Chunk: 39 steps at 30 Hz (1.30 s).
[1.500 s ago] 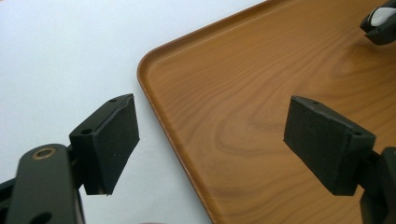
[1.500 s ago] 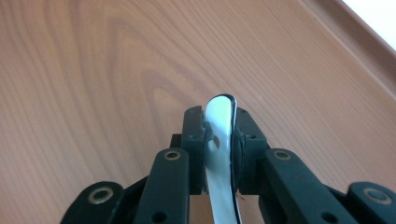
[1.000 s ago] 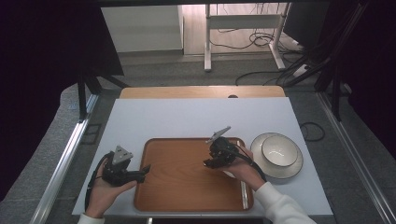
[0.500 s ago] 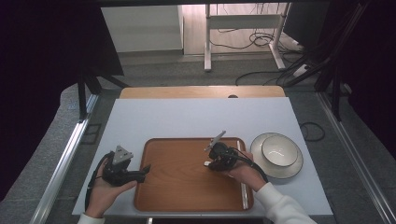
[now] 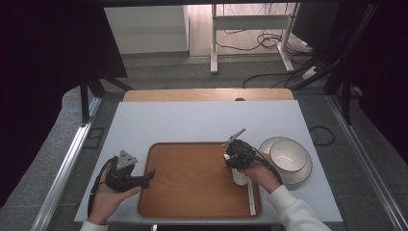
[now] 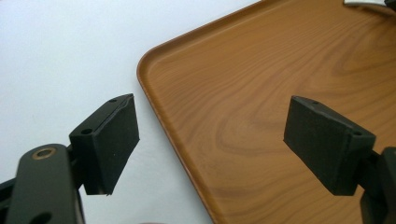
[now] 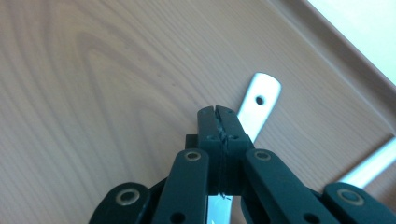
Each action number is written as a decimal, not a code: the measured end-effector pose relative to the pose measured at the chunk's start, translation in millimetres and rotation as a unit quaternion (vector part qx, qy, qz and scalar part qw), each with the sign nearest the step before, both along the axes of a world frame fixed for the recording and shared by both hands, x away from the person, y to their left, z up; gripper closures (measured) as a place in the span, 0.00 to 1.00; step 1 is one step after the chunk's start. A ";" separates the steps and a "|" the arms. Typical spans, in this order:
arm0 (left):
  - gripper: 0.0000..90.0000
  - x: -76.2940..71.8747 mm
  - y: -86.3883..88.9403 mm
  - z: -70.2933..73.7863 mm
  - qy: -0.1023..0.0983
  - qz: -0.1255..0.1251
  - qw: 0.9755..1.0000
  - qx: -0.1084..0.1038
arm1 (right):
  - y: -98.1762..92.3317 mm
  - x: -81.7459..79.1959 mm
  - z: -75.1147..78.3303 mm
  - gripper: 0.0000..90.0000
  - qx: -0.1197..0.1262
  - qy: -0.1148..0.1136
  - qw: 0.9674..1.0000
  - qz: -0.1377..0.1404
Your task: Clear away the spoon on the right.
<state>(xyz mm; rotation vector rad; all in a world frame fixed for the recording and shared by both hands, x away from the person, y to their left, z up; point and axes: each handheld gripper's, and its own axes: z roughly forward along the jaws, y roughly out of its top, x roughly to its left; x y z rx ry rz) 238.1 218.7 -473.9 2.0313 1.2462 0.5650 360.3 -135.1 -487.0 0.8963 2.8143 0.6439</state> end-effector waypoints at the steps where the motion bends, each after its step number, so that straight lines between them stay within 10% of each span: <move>1: 0.20 -0.1 -0.1 0.1 -0.001 0.000 1.000 0.000 | -1.3 0.6 -0.2 1.00 0.000 0.000 1.000 -0.003; 13: 0.20 -0.4 0.5 1.4 -0.003 0.000 1.000 -0.001 | -14.4 5.9 0.1 1.00 -0.005 0.001 1.000 -0.027; 24: 0.20 0.1 1.8 2.4 -0.005 0.001 1.000 -0.002 | -24.3 -1.5 26.2 0.99 0.068 -0.020 0.997 -0.001; 39: 0.20 5.5 1.1 5.0 -0.008 -0.001 1.000 -0.005 | -80.1 -11.2 70.6 0.48 0.162 -0.063 0.984 -0.037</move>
